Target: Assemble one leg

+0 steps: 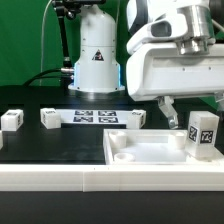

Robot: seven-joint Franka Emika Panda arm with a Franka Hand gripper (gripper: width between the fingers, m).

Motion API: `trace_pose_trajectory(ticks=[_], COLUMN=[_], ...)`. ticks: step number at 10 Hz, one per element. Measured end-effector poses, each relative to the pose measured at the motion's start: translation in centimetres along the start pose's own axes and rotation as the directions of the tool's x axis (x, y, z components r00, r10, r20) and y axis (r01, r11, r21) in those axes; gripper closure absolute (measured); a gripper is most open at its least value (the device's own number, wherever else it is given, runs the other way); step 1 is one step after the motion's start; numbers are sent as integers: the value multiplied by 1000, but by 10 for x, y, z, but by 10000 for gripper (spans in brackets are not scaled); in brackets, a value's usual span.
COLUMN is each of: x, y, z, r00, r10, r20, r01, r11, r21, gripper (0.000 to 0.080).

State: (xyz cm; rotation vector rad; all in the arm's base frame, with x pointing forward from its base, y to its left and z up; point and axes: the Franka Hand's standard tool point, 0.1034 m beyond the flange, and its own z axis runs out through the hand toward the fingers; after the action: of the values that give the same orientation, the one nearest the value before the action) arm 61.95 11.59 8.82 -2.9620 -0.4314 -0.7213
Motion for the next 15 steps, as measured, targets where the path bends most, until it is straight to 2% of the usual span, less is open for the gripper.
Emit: trace_pose_trajectory(ticks=[1,4,6,7,8,9,11,14,15], x=[1,-4,-8,0,-7,-4,4,3,3], y=[-1,-3,-4,-3,-3,-2,0,-1,-1], z=[-3,1,4,3,1,0,2,3,3], r00=[1000,998,966,957,923,894,889,889,889], r10=[-2,-3,25,24,20,17,16,16,16], r20=[14,65,258,288,385,447,457,458,459], r01=[2,2,-34,-36,-42,-47,-49,-49,-49], r11=[1000,1000,999,999,998,997,997,997,997], r21=[3,12,32,37,49,57,60,61,61], gripper=[150,150,150,150,150,150,150,150,247])
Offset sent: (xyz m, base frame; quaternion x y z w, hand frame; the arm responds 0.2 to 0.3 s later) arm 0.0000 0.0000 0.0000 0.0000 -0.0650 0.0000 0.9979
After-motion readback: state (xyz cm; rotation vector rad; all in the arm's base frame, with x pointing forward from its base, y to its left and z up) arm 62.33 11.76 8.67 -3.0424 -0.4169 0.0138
